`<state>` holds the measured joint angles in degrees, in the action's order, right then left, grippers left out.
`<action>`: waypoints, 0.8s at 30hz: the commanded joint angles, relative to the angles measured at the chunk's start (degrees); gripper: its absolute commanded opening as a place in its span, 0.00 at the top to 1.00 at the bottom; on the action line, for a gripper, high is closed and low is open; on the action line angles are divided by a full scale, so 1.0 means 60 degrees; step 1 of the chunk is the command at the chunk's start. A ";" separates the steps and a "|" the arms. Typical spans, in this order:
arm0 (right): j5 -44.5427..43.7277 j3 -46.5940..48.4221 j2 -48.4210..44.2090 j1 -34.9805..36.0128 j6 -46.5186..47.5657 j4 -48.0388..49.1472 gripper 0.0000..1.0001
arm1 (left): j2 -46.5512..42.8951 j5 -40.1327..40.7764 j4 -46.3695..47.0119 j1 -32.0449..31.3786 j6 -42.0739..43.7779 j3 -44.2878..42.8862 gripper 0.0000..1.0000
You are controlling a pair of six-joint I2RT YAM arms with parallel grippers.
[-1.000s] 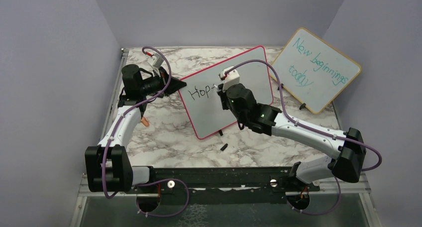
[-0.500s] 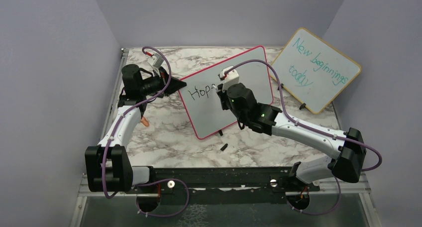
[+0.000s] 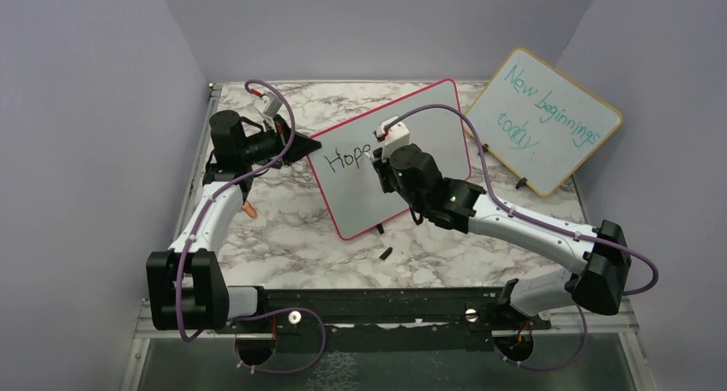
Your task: Write a sentence on the whiteboard
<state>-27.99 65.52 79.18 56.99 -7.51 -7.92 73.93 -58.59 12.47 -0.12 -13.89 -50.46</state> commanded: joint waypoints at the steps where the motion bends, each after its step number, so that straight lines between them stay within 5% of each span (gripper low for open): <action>1: 0.0299 -0.0037 0.0061 -0.0050 -0.0149 -0.0725 0.99 | 0.0331 0.0419 -0.1055 -0.0222 0.1480 0.0309 1.00; 24: -0.1069 -0.0327 -0.0115 -0.0050 -0.0142 -0.0690 0.99 | 0.0341 0.0430 -0.1096 -0.0229 0.1495 0.0317 1.00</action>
<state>-30.30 65.28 78.78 56.99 -8.12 -11.81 73.93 -58.50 12.38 -0.12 -13.87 -50.52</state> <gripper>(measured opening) 0.167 0.030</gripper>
